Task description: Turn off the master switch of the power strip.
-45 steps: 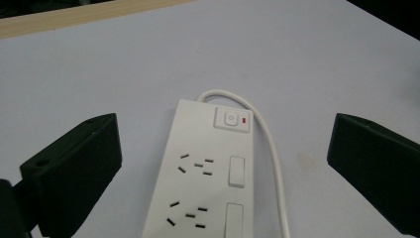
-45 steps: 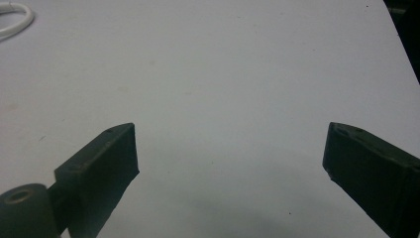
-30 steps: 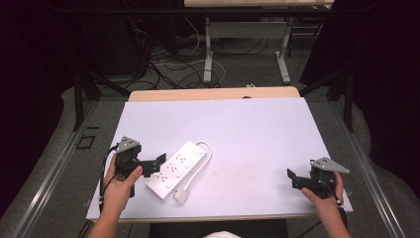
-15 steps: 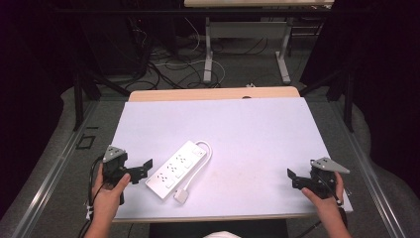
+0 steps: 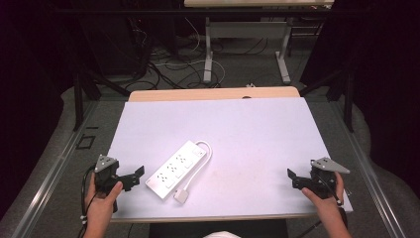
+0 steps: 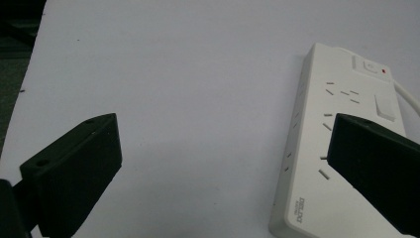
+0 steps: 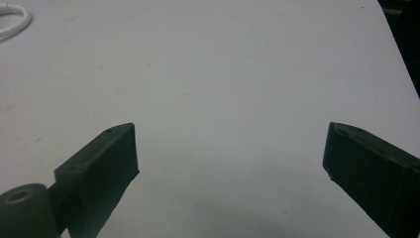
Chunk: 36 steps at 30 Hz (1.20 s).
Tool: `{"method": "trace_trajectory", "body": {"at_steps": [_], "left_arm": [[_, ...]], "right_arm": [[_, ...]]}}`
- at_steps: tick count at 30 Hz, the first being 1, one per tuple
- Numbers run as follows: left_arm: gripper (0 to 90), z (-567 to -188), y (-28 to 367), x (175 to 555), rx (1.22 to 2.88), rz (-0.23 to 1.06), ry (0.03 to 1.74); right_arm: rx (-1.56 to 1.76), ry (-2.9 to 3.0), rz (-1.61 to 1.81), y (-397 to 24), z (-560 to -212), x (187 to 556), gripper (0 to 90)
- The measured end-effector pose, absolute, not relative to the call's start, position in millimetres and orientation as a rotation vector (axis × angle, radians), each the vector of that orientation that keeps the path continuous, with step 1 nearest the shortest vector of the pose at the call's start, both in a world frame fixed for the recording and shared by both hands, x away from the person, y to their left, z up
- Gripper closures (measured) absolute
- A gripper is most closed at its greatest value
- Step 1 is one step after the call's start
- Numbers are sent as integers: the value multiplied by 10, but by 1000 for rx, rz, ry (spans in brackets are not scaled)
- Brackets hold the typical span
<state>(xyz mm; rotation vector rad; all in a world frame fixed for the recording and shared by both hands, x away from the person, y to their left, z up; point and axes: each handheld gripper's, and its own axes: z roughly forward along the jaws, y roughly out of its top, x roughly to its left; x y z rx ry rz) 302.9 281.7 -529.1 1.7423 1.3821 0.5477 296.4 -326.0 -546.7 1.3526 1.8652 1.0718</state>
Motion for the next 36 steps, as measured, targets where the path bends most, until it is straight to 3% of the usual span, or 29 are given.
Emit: {"method": "trace_trajectory", "body": {"at_steps": [36], "left_arm": [[3, -5493, 2952, 3033, 1735, 560, 1425]], "right_arm": [[1362, 1882, 1072, -3273, -5479, 2969, 65]]}}
